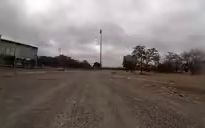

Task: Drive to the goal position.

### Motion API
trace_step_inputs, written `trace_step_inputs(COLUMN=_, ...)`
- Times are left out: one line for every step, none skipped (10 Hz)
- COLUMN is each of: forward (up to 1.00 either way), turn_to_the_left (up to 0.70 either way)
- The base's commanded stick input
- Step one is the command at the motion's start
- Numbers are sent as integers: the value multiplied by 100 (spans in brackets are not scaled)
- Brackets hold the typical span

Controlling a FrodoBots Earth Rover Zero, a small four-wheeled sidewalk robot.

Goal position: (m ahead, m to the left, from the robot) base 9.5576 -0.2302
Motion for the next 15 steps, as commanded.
trace_step_inputs(forward=70, turn_to_the_left=-1)
trace_step_inputs(forward=70, turn_to_the_left=-1)
trace_step_inputs(forward=70, turn_to_the_left=-1)
trace_step_inputs(forward=70, turn_to_the_left=-1)
trace_step_inputs(forward=70, turn_to_the_left=-1)
trace_step_inputs(forward=70, turn_to_the_left=-1)
trace_step_inputs(forward=70, turn_to_the_left=-1)
trace_step_inputs(forward=70, turn_to_the_left=-1)
trace_step_inputs(forward=70, turn_to_the_left=-1)
trace_step_inputs(forward=70, turn_to_the_left=-1)
trace_step_inputs(forward=70, turn_to_the_left=-1)
trace_step_inputs(forward=70, turn_to_the_left=-1)
trace_step_inputs(forward=70, turn_to_the_left=-1)
trace_step_inputs(forward=70, turn_to_the_left=-1)
trace_step_inputs(forward=70, turn_to_the_left=-1)
